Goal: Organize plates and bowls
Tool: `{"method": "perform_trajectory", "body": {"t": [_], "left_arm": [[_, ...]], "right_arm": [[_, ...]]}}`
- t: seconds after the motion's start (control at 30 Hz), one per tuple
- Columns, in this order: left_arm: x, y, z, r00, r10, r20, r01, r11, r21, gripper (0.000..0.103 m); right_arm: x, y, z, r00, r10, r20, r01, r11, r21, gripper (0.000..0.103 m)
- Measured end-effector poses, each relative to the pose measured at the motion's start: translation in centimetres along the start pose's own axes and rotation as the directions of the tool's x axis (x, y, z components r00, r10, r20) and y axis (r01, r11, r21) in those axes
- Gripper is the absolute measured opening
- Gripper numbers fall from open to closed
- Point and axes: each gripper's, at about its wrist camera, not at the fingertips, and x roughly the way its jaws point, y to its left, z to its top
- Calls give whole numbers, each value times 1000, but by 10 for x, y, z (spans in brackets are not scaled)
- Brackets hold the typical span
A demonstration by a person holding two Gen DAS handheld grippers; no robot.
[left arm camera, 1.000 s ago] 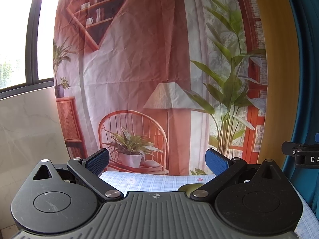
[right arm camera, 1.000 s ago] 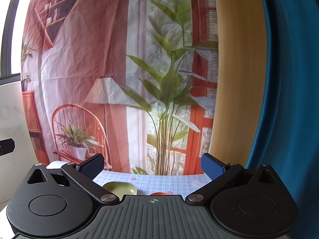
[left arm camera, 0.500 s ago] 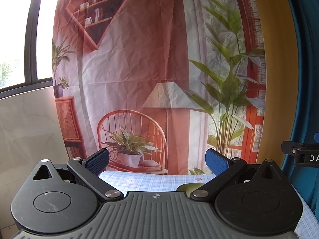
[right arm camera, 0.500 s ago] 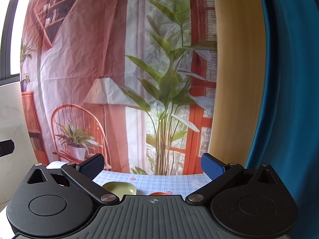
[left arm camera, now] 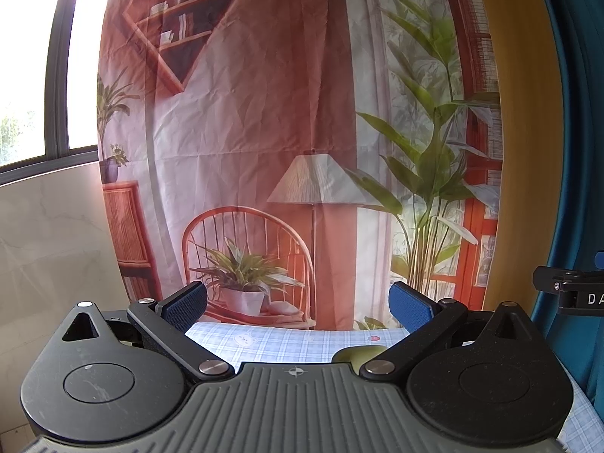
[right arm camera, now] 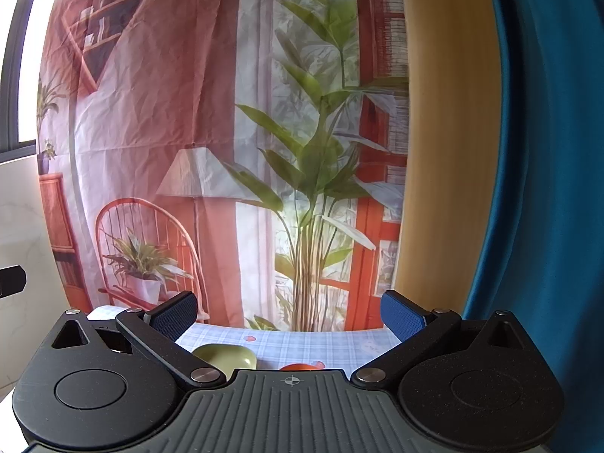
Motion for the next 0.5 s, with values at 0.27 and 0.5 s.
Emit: {"method": "perform_trajectory", "body": {"t": [0.27,0.5], "left_arm": [[0,0,0,1000,0,0,0,1000,-1,103],[0,-1,-1,1000,-1,-1,1,1000,-1,103]], "right_arm": [[0,2,0,1000,0,1,0,1000,0,103],[-1,-3,-1,1000,1,-5,-1,1000,3,103]]}}
